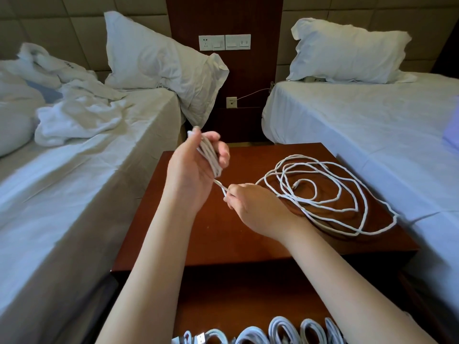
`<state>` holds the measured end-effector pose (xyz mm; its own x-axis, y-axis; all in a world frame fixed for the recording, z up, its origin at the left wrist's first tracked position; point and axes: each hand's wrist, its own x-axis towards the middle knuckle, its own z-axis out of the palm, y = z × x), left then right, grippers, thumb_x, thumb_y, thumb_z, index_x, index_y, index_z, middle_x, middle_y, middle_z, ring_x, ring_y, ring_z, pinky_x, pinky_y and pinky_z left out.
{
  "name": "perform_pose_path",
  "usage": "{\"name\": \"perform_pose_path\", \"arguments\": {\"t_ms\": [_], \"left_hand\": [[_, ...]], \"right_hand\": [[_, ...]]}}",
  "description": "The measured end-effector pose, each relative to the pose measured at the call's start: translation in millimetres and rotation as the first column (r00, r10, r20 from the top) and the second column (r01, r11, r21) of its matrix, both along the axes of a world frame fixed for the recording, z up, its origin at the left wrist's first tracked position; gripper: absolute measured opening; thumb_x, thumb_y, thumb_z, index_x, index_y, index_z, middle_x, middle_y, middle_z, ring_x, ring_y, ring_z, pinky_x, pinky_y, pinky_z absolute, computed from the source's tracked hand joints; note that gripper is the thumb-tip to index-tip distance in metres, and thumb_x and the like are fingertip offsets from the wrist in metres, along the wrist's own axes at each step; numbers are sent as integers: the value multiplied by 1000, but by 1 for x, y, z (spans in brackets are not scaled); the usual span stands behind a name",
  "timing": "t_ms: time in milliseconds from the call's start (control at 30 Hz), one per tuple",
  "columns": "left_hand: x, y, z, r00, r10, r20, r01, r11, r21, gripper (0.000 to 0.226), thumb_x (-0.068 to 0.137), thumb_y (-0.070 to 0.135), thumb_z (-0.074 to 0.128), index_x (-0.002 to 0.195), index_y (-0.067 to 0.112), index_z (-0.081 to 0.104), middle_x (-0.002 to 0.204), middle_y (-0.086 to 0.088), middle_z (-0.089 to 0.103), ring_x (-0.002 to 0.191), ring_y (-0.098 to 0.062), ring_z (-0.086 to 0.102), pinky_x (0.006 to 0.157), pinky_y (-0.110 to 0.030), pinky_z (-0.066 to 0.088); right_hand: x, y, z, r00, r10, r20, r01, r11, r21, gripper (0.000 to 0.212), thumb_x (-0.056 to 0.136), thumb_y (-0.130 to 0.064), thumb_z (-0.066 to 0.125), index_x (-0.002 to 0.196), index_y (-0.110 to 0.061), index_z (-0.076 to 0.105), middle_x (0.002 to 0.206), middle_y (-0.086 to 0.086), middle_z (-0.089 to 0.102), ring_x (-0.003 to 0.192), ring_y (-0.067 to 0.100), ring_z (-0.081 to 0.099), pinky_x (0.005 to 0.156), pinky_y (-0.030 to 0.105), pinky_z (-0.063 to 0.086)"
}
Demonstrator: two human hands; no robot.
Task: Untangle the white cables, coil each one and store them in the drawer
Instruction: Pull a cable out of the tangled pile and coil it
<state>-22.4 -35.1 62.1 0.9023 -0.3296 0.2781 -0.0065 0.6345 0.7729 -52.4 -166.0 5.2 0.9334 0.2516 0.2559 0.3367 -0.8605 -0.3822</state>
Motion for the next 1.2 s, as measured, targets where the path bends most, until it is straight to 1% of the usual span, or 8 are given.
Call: {"name": "perform_pose_path", "arguments": {"t_ms": [133,300,500,633,733,900,1033,1200], "left_hand": [[11,9,-8,926,375,50,-377,925,47,36,105,23,29,85,5,53,65,-7,67,60,-16,61,63,-25,51],[35,36,-26,679,663,317,-733,637,237,30,102,23,37,78,16,55,74,-6,70,67,-21,67,71,-36,55],[45,29,-52,540,558,630,-836,269,478,39,99,25,48,66,10,61,70,-4,68,66,-18,66,71,-37,53],[36,14,-55,659,289,694,-744,118,658,43,100,25,46,65,4,56,61,-6,58,55,-15,52,51,-12,38],[27,2,-53,810,137,570,-586,154,795,48,101,29,42,59,9,50,55,-5,55,49,-15,51,45,-16,36],[13,1,-41,984,-75,160,-102,496,862,55,102,43,33,65,8,55,41,1,44,40,-11,38,45,-20,34],[10,7,-37,922,-386,4,239,578,780,56,98,50,34,64,9,53,41,-1,40,40,-15,31,44,-23,29],[7,14,-28,776,-631,10,455,569,685,35,94,22,36,68,6,54,43,-1,44,40,-13,36,44,-22,32]], "right_hand": [[-2,-3,3,1000,7,-14,-7,1000,21,24,103,-27,38,83,-21,49,83,-5,51,78,11,50,68,29,43],[7,-24,-5,979,-17,202,12,1000,29,23,99,-21,53,85,-6,65,94,0,54,86,16,45,74,34,42],[13,-23,-5,883,-77,462,46,996,78,29,96,-24,48,83,-5,66,92,4,60,83,18,50,71,32,45],[15,-27,-4,807,-129,576,61,989,136,36,97,-28,40,85,-7,66,86,4,61,79,20,52,63,36,46],[14,-29,-3,767,-167,620,64,981,184,34,99,-28,41,86,-7,66,77,3,64,71,21,58,59,36,46],[9,-33,-3,802,-207,561,38,954,298,33,101,-35,42,96,-10,63,71,-8,60,61,10,58,51,22,45],[12,-36,-2,828,-202,523,16,941,338,29,101,-31,44,97,-10,63,71,-13,54,60,3,52,55,10,36],[10,-34,3,855,-157,494,-67,911,406,26,102,-22,41,95,-9,62,73,-24,49,68,-4,53,61,6,34]]}}
